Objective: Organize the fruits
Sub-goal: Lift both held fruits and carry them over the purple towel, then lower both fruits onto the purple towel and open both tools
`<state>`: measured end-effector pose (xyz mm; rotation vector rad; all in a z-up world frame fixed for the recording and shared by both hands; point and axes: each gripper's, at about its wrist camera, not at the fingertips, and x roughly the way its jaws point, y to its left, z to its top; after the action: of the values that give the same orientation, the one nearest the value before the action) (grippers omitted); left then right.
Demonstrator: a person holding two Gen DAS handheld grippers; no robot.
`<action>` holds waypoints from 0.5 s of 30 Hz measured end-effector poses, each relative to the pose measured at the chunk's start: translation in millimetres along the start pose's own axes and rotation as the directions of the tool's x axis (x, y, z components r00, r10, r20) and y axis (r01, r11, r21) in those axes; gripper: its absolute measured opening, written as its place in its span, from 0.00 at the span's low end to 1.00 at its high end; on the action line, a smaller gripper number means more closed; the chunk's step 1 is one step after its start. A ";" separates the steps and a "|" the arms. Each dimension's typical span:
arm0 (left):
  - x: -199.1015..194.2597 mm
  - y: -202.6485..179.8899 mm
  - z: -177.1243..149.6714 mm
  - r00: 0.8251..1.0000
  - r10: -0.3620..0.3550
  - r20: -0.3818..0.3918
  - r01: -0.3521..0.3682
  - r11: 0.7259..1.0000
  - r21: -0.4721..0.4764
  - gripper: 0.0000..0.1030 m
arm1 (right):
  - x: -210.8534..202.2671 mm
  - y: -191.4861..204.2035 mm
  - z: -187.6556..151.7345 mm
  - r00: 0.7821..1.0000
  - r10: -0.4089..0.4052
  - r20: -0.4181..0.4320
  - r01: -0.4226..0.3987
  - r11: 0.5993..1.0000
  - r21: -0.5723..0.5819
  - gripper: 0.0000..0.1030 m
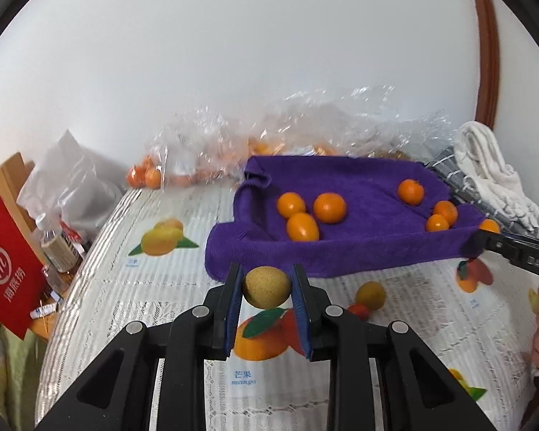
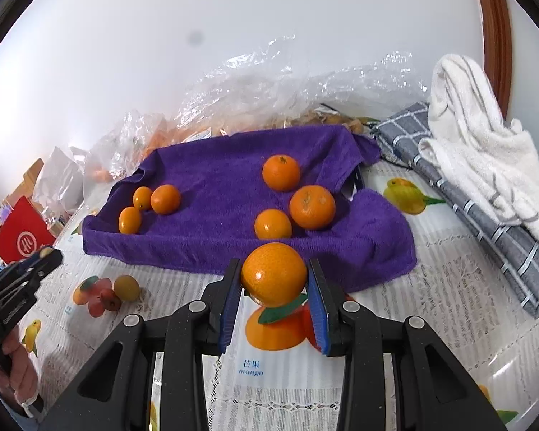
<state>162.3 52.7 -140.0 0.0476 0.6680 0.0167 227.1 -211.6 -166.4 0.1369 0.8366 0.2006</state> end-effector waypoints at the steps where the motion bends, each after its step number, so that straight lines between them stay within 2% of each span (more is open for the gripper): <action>1: -4.3 -1.3 4.3 1.000 -0.016 -0.004 0.016 1.000 -0.003 0.25 | -1.3 2.6 3.6 1.000 0.004 -0.003 -0.004 1.000 -0.002 0.34; 6: -16.5 -12.3 36.2 0.999 -0.045 0.026 0.046 0.999 -0.008 0.25 | -9.4 19.6 30.6 1.000 0.026 0.015 -0.025 0.999 -0.037 0.34; 9: -14.5 -14.8 59.5 0.997 -0.067 0.036 0.069 0.996 -0.048 0.25 | -10.0 27.4 52.2 0.999 0.035 0.036 -0.033 0.998 -0.045 0.34; 15: 12.7 -14.4 91.0 0.997 -0.059 0.057 0.066 0.988 -0.137 0.25 | 1.0 34.8 86.0 0.996 0.036 0.076 -0.035 0.999 -0.020 0.34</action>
<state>228.7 35.3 -77.3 -0.1067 0.6142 0.0015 287.8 -181.1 -103.2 0.1408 0.7567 0.2351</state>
